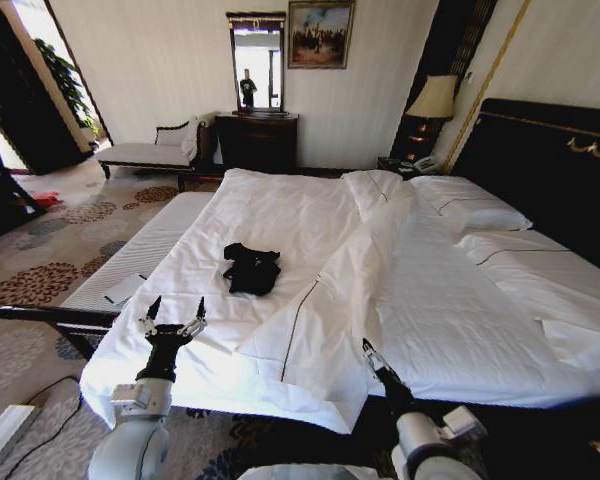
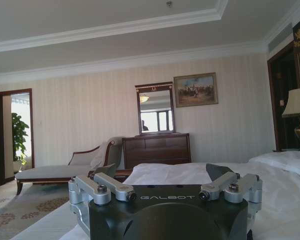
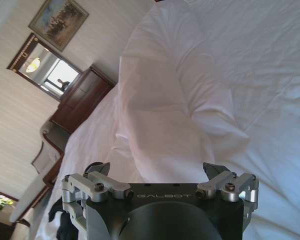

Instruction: Fold the clothes on the bed.

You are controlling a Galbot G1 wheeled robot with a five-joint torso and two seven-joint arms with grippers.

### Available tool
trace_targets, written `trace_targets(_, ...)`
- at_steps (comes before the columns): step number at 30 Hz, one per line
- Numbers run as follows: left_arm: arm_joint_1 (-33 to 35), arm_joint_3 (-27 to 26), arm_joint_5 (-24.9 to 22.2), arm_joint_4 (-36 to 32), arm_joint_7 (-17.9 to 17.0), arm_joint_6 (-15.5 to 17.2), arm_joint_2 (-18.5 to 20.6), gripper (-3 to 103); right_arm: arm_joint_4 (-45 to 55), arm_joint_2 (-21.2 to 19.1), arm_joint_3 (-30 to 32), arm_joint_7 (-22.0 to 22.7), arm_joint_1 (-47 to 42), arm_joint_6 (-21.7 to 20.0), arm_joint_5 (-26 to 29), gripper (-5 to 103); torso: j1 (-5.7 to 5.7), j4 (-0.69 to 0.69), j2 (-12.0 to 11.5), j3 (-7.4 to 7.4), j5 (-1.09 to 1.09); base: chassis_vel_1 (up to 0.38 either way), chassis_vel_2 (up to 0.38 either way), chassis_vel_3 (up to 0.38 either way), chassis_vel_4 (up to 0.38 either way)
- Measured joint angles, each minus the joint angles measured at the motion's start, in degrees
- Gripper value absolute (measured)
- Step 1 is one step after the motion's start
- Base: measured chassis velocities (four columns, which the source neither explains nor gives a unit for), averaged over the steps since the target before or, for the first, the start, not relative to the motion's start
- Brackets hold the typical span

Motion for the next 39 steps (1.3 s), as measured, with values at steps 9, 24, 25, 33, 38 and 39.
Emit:
trace_targets(9,0.18,0.04,0.42,0.47,0.00,0.00,-0.08,100,-4.12,0.83,-2.67,-3.24,1.12,1.38,-0.99,100,0.00,-0.01,0.00,0.00,-0.01,0.000,0.000,0.000,0.000)
trace_targets(24,0.60,0.73,1.70,0.84,0.00,-0.25,-0.91,100,-9.37,2.33,-4.16,-4.04,3.58,3.62,-4.05,103,0.00,-0.01,0.00,0.00,0.00,0.000,0.000,0.000,0.000)
trace_targets(25,0.60,0.73,1.70,0.84,0.00,-0.25,-0.91,100,-9.37,2.33,-4.16,-4.04,3.58,3.62,-4.05,103,0.00,-0.01,0.00,0.00,0.00,0.000,0.000,0.000,0.000)
trace_targets(33,0.75,0.96,2.00,0.98,0.01,-0.38,-1.09,100,-10.84,3.61,-4.82,-8.63,4.61,5.69,-3.91,74,0.01,-0.01,0.00,0.00,0.00,0.000,0.000,0.000,0.000)
trace_targets(38,0.77,0.94,2.00,0.99,0.01,-0.47,-1.10,100,-10.89,3.86,-4.77,-9.29,4.65,5.90,-3.82,58,0.01,-0.01,0.00,0.00,0.00,0.000,0.000,0.000,0.000)
trace_targets(39,0.78,0.98,2.00,1.01,0.01,-0.49,-1.13,100,-10.90,3.93,-4.75,-9.41,4.65,5.93,-3.81,52,0.01,-0.01,0.00,0.00,0.00,0.000,0.000,0.000,0.000)
